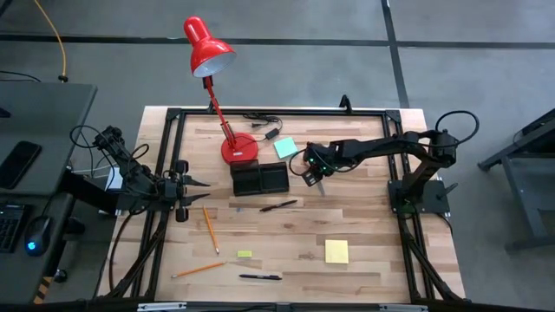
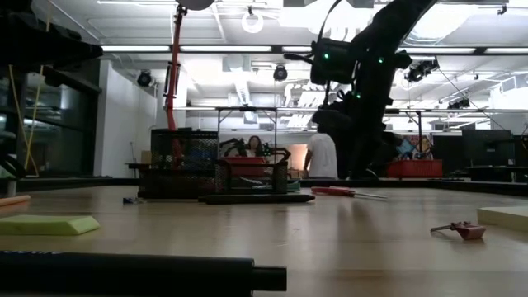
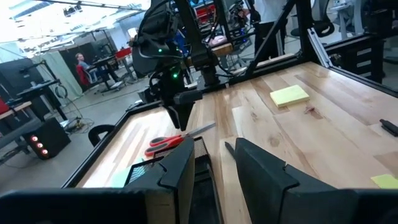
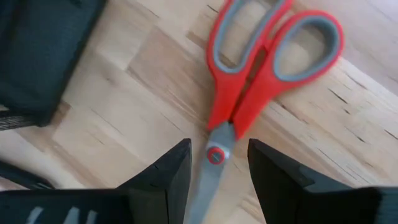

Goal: Pick and place office supplies into organizer
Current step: Put the red scissors into the desk organizer

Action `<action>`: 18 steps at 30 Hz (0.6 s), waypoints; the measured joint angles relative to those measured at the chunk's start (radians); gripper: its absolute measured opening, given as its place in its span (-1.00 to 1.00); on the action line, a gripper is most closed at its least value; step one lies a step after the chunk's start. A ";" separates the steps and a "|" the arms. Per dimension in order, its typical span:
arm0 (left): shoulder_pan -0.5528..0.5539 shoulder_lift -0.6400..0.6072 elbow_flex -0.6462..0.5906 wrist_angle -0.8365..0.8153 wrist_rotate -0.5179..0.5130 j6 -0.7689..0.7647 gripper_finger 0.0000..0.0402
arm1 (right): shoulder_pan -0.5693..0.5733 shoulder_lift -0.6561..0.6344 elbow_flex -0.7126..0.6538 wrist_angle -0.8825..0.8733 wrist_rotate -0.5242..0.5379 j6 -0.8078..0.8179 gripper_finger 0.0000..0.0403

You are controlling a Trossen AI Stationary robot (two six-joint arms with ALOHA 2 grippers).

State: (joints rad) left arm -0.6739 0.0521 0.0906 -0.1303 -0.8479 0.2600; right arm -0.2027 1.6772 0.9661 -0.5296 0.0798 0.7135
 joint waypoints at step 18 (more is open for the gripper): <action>0.000 0.000 0.000 -0.002 0.000 -0.003 -0.47 | 0.009 0.106 0.004 0.022 -0.009 -0.033 -0.15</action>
State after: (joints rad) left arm -0.6743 0.0517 0.0906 -0.1318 -0.8475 0.2569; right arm -0.1932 1.7832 0.9704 -0.5079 0.0709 0.6810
